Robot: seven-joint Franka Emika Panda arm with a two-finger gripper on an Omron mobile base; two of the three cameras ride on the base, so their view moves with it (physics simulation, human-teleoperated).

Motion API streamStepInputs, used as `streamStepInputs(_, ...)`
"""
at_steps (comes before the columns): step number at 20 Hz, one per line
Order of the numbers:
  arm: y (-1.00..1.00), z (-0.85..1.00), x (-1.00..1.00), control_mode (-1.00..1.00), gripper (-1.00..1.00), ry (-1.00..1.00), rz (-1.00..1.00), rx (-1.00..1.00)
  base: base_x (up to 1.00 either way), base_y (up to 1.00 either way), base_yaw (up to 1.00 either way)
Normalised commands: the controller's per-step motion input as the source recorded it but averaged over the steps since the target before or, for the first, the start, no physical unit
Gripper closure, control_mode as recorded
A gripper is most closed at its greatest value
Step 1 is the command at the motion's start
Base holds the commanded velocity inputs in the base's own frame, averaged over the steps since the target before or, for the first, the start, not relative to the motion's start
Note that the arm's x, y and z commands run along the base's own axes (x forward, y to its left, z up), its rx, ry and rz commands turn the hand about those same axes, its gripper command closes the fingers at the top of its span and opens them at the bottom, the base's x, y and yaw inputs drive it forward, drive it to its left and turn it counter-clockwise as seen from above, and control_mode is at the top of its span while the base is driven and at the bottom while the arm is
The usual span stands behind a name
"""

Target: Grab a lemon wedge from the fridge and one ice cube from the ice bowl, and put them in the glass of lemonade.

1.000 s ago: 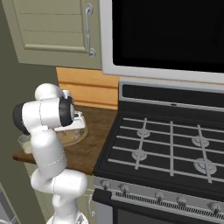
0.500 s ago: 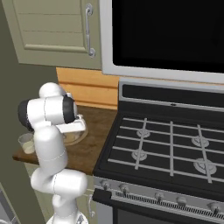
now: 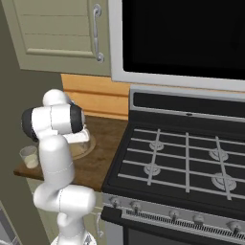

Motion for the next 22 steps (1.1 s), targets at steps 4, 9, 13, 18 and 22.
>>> streamStepInputs(4,0.20,0.71,-0.32,-1.00,-1.00,-0.15,0.00,0.00,0.00,0.00,0.00)
streamStepInputs(9,-0.13,0.00,-0.01,-1.00,-1.00,0.00,-0.01,0.00,0.00,0.00,0.00)
streamStepInputs(13,-0.09,-0.04,0.10,-1.00,-1.00,-0.02,-0.05,0.03,0.00,0.00,0.00)
streamStepInputs(18,0.01,-0.27,0.04,-1.00,-1.00,-0.10,0.00,0.20,0.00,0.00,0.00)
streamStepInputs(22,0.00,-0.20,0.00,-1.00,-1.00,-0.13,0.00,0.05,0.00,0.00,0.00)
